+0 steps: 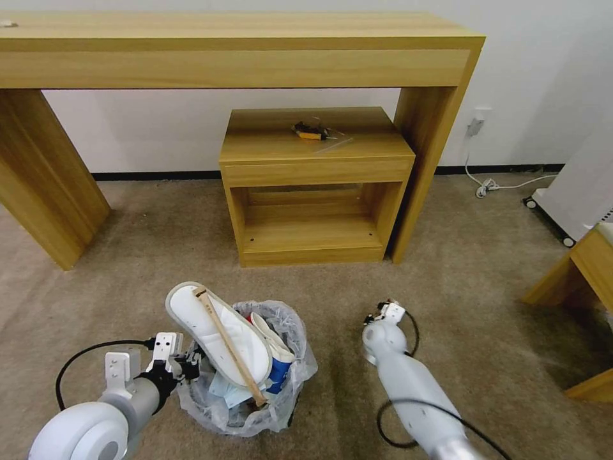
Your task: Pick up the trash bin and place the garbage on the floor into it.
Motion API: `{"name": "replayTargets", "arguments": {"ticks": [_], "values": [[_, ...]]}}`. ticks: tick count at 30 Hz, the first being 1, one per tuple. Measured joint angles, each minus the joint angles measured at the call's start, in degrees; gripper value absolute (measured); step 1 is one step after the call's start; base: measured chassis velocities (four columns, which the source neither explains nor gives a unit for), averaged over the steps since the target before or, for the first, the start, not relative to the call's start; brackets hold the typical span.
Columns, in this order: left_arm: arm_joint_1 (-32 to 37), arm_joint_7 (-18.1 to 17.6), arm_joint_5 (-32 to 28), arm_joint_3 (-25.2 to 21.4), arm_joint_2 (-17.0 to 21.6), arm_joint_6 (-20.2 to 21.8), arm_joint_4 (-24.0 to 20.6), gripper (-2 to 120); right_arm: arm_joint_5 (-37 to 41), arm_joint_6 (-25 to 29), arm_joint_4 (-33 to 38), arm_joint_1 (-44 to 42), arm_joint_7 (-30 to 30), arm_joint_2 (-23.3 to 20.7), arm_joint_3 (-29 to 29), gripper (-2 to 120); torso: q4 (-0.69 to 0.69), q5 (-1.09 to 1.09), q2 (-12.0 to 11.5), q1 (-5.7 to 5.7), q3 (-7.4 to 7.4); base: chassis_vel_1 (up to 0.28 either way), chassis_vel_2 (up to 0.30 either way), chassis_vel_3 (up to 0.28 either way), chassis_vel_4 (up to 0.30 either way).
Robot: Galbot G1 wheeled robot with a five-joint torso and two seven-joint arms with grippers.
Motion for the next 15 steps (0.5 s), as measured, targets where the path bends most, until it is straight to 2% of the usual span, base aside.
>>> {"name": "replayTargets", "arguments": {"ticks": [2,4,5,6,9,10,11,13,14,15], "values": [[0.0,0.0,0.0,0.0,0.0,0.0,0.0,0,-0.1,-0.1,0.5,-0.2,-0.2,-0.2,-0.1,18,0.00,0.00,0.0,0.00,0.00,0.000,0.000,0.000,0.000],[0.1,-0.1,0.1,0.0,-0.2,0.0,-0.1,0,-1.9,-2.4,10.2,-4.1,-5.6,-3.7,-0.9,18,0.00,-0.03,0.0,0.00,-0.02,0.000,0.000,0.000,0.000],[0.1,-0.2,0.1,0.0,-0.2,0.0,-0.2,0,-2.3,-3.1,13.2,-5.2,-7.7,-4.8,-1.0,18,0.01,-0.02,0.0,0.00,-0.01,0.000,0.000,0.000,0.000],[0.1,-0.2,0.1,0.0,-0.2,0.0,-0.2,0,-2.3,-3.1,13.2,-5.2,-7.7,-4.8,-1.0,18,0.01,-0.02,0.0,0.00,-0.01,0.000,0.000,0.000,0.000],[0.3,-1.1,0.0,-0.1,-0.2,0.0,-0.8,0,-3.8,-4.1,26.4,-8.4,-17.5,-12.4,-2.3,18,0.02,-0.01,0.0,0.00,-0.01,0.000,0.000,0.000,0.000],[0.3,-1.1,0.0,-0.1,-0.2,0.0,-0.8,0,-3.8,-4.1,26.4,-8.4,-17.5,-12.4,-2.3,18,0.02,-0.01,0.0,0.00,-0.01,0.000,0.000,0.000,0.000],[0.4,-1.5,0.0,-0.2,-0.3,0.0,-1.1,0,-4.2,-4.4,31.6,-8.8,-22.3,-17.0,-2.5,18,0.01,-0.01,0.0,0.00,-0.02,0.000,0.000,0.000,0.000],[0.6,-1.7,0.0,-0.2,-0.5,0.0,-1.2,0,-5.6,-4.8,37.6,-8.2,-29.6,-22.5,-2.7,18,0.00,-0.03,0.0,0.00,-0.02,0.000,0.000,0.000,0.000],[0.5,-1.8,0.0,-0.1,-0.6,0.0,-1.2,0,-6.4,-5.1,40.0,-6.8,-33.7,-24.6,-3.5,18,0.00,-0.02,0.0,0.00,-0.02,0.000,0.000,0.000,0.000],[0.5,-1.8,0.0,-0.1,-0.6,0.0,-1.2,0,-6.4,-5.1,40.0,-6.8,-33.7,-24.6,-3.5,18,0.00,-0.02,0.0,0.00,-0.02,0.000,0.000,0.000,0.000]]}}
